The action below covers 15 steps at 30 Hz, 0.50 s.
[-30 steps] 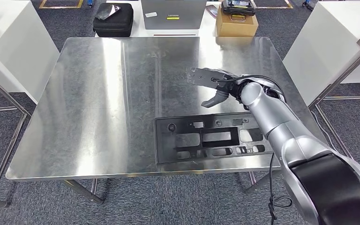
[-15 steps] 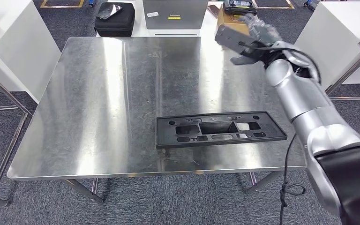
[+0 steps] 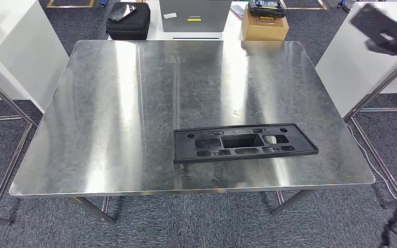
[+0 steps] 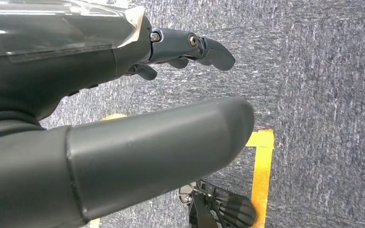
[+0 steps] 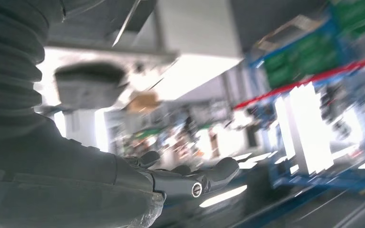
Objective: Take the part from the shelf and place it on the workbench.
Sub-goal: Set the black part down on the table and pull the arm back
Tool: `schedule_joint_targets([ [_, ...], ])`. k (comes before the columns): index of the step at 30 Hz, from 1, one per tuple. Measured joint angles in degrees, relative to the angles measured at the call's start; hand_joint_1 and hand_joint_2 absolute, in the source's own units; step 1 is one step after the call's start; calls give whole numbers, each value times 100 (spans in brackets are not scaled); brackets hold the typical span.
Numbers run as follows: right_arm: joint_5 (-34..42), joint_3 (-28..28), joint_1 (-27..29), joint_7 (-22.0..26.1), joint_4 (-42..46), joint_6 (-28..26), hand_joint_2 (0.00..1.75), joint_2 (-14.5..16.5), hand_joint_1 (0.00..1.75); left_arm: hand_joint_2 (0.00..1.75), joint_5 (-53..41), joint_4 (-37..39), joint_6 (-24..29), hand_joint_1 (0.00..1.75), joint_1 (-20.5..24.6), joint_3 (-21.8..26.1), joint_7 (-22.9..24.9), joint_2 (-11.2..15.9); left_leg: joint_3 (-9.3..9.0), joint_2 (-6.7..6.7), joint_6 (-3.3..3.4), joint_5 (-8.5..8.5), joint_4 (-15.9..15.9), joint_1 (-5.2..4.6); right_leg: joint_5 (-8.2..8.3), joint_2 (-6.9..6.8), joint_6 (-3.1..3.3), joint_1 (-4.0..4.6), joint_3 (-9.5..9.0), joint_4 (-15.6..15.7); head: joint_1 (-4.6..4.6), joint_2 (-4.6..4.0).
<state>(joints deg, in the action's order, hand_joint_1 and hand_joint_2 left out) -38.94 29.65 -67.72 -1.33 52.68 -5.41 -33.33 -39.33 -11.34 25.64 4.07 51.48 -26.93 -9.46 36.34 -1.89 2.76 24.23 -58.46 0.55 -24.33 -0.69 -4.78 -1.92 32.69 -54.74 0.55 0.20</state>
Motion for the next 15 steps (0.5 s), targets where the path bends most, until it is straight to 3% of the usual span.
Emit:
schedule_joint_targets([
  [2,72,-57,69,4,108,5,175,-163,0,0,-2,0,2,0,-2,6,2,0,-1,-4,3,2,-1,0,-2,-5,-4,0,1,1,2,0],
  [3,283,-222,313,9,350,-69,175,-536,0,0,-8,0,3,0,-5,17,5,-2,-4,-16,12,10,-2,0,-11,-19,-17,0,0,3,3,0],
  [6,1247,-1703,2305,61,1677,-587,175,-2459,0,0,-35,0,3,0,-18,63,39,-13,-33,-33,22,69,-2,-6,-51,-35,-62,-2,-48,6,-10,0],
  [7,1346,-2264,3077,94,2039,-705,175,-2885,0,0,-52,0,2,0,-13,73,59,-17,-53,-15,15,87,1,-3,-61,-15,-65,1,-71,6,-5,0],
  [8,1246,-2763,3790,174,2339,-701,175,-3065,0,0,-71,0,0,0,-1,82,81,-21,-80,5,7,107,3,3,-74,7,-54,8,-89,7,-8,0],
  [9,1088,-3267,4462,340,2603,-641,175,-3060,0,0,-92,0,-2,0,7,89,98,-32,-108,8,-2,126,5,14,-90,11,-42,20,-120,11,-11,0],
  [11,613,-4534,5704,1044,3175,-351,175,-2602,0,0,-116,1,-5,0,7,100,112,-58,-166,-8,-12,157,7,29,-125,-5,-22,36,-167,19,-30,0],
  [13,132,-5966,6447,1899,3566,-111,175,-1792,0,0,-116,1,-3,0,7,122,108,-84,-202,-47,-5,164,9,21,-161,-49,-37,23,-177,23,-29,0],
  [15,-314,-7377,6754,2601,3730,-77,175,-905,0,0,-77,1,14,0,-10,168,97,-96,-213,-96,-1,165,12,15,-191,-100,-44,14,-192,21,-34,0],
])
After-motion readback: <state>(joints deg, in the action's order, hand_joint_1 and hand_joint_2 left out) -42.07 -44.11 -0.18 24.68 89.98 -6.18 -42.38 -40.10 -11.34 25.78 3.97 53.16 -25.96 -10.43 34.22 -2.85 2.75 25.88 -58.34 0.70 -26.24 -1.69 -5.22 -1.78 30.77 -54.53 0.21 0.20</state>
